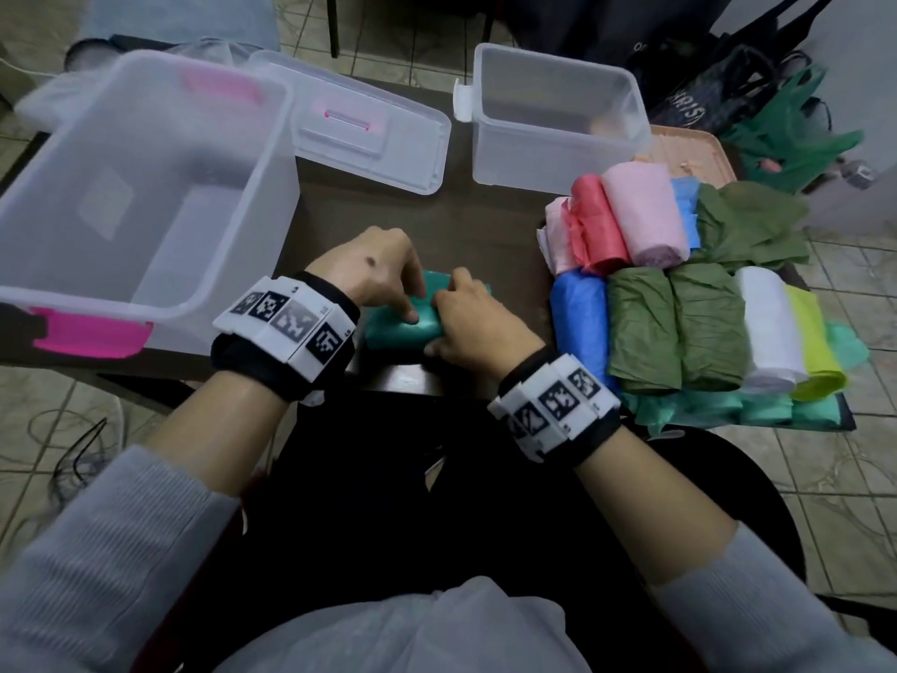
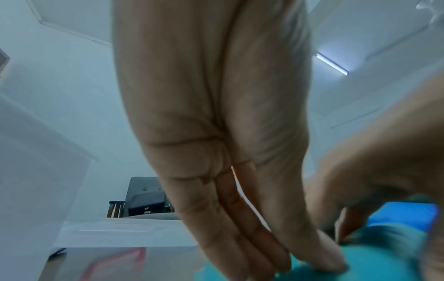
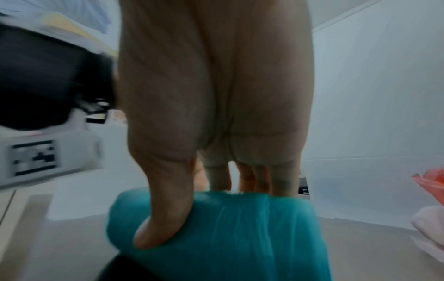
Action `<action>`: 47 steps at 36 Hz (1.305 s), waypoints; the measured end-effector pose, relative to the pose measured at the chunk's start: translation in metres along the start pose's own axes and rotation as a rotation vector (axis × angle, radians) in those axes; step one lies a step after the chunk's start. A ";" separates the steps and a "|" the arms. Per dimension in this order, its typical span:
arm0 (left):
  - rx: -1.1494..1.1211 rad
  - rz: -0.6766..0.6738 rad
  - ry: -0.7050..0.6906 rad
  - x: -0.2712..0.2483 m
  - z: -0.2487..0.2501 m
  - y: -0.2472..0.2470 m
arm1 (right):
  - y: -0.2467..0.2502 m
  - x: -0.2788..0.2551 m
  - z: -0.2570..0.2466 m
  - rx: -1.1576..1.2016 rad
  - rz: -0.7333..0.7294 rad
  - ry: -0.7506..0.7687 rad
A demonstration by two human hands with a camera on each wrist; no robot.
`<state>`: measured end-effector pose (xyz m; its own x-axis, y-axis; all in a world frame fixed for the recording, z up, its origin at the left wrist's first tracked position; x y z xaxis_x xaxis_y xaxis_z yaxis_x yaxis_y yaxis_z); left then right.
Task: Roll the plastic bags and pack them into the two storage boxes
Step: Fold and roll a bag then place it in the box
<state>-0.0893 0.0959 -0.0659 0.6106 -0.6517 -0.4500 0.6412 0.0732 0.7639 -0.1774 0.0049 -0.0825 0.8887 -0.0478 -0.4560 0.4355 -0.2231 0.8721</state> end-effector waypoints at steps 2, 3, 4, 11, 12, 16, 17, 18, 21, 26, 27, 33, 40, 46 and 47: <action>-0.029 0.031 -0.017 -0.005 0.001 -0.001 | 0.008 0.008 0.003 0.019 -0.089 -0.007; -0.040 0.034 -0.017 -0.008 0.001 -0.002 | 0.014 0.012 0.006 0.016 -0.118 -0.002; -0.043 0.027 -0.010 -0.010 0.000 -0.004 | 0.020 0.015 0.007 0.015 -0.139 0.006; -0.049 0.032 -0.003 -0.009 -0.002 -0.005 | 0.035 0.036 0.019 0.090 -0.243 -0.022; -0.057 0.025 0.003 -0.008 -0.002 -0.004 | 0.036 0.038 0.019 0.101 -0.252 -0.033; -0.073 0.000 0.024 -0.003 -0.004 -0.002 | 0.035 0.043 0.022 0.084 -0.252 -0.034; -0.075 -0.002 0.026 -0.002 -0.004 -0.002 | 0.035 0.043 0.023 0.078 -0.240 -0.031; -0.079 -0.003 0.028 -0.001 -0.005 -0.002 | 0.035 0.043 0.024 0.079 -0.240 -0.024; -0.077 -0.001 0.028 0.001 -0.006 -0.002 | 0.034 0.042 0.025 0.113 -0.290 -0.018; -0.065 -0.003 0.025 0.003 -0.006 -0.002 | 0.028 0.040 0.024 0.096 -0.284 -0.026; -0.061 -0.002 0.021 0.003 -0.006 -0.002 | 0.027 0.041 0.024 0.090 -0.255 -0.014; -0.050 0.013 -0.023 0.001 -0.006 -0.004 | 0.017 0.036 0.019 0.092 -0.154 0.066; -0.082 0.059 -0.071 0.000 -0.008 -0.010 | -0.004 0.020 0.017 0.020 -0.028 0.115; -0.135 0.301 -0.124 -0.018 -0.002 0.001 | -0.008 0.015 0.017 0.058 0.035 0.079; -0.175 0.376 -0.149 -0.026 0.001 0.010 | -0.008 0.016 0.017 0.083 0.032 0.077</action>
<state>-0.0995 0.1125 -0.0463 0.7510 -0.6561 -0.0745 0.4641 0.4443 0.7663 -0.1688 -0.0109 -0.1002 0.9117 0.0181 -0.4104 0.3962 -0.3023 0.8670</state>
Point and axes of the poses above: each hand's wrist, its own x-axis towards the middle knuckle, its own y-axis out of the back of the hand, z = x × y, the point moved 3 cm from there along x, towards the middle knuckle, and after that the axes turned 5 degrees about -z, right-handed, at the moved point
